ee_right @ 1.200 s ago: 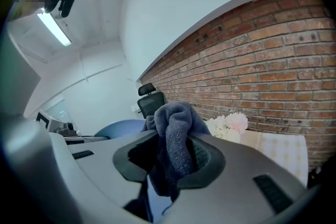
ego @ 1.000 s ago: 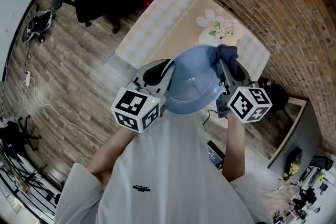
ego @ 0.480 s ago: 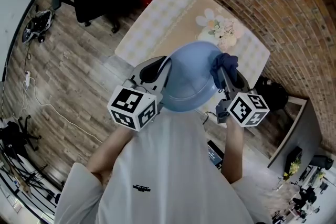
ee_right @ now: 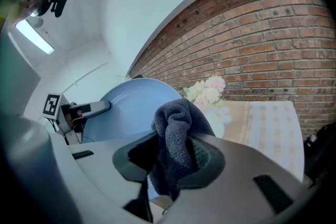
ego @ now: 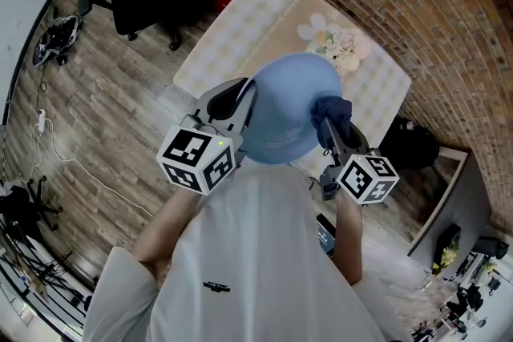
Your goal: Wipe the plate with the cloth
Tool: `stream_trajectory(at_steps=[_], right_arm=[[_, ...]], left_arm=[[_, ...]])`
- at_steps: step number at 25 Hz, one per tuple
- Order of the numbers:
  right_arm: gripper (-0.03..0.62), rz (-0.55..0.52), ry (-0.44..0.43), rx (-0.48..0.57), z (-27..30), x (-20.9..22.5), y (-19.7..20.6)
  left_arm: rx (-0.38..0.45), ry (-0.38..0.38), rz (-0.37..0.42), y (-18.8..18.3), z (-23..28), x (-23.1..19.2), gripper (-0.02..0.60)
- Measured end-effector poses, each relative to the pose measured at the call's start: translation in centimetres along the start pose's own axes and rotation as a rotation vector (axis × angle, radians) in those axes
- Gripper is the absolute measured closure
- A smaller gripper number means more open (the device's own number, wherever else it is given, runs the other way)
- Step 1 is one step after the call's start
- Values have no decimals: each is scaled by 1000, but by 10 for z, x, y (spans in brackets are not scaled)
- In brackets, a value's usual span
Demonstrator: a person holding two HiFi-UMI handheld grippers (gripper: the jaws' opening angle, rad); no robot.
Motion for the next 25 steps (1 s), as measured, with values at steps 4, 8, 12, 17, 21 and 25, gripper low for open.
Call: stream_trajectory(at_steps=[4, 8, 12, 17, 21, 25], right_arm=[[474, 8, -31, -31, 2, -9, 14], [474, -2, -65, -51, 4, -21, 21], [474, -20, -98, -67, 7, -32, 24], [474, -31, -141, -76, 9, -48, 26], [474, -33, -194, -72, 13, -63, 25], [474, -57, -272, -77, 18, -83, 24]], left_arm=[[9, -1, 7, -5, 4, 1, 540], [12, -3, 12, -8, 7, 1, 540], [19, -9, 7, -11, 9, -1, 540], [27, -13, 4, -16, 13, -3, 540], [37, -17, -10, -20, 18, -7, 540], [44, -24, -23, -20, 21, -11, 540]])
Point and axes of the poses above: the fingertips, and each gripper's own axes: z forward along the fingers, x to its right, y out of its underside, the point moved 4 cm from there along -z, backward along the fingers, and after that the axes turned 12 degrees about -z, right-handed, at the moved point
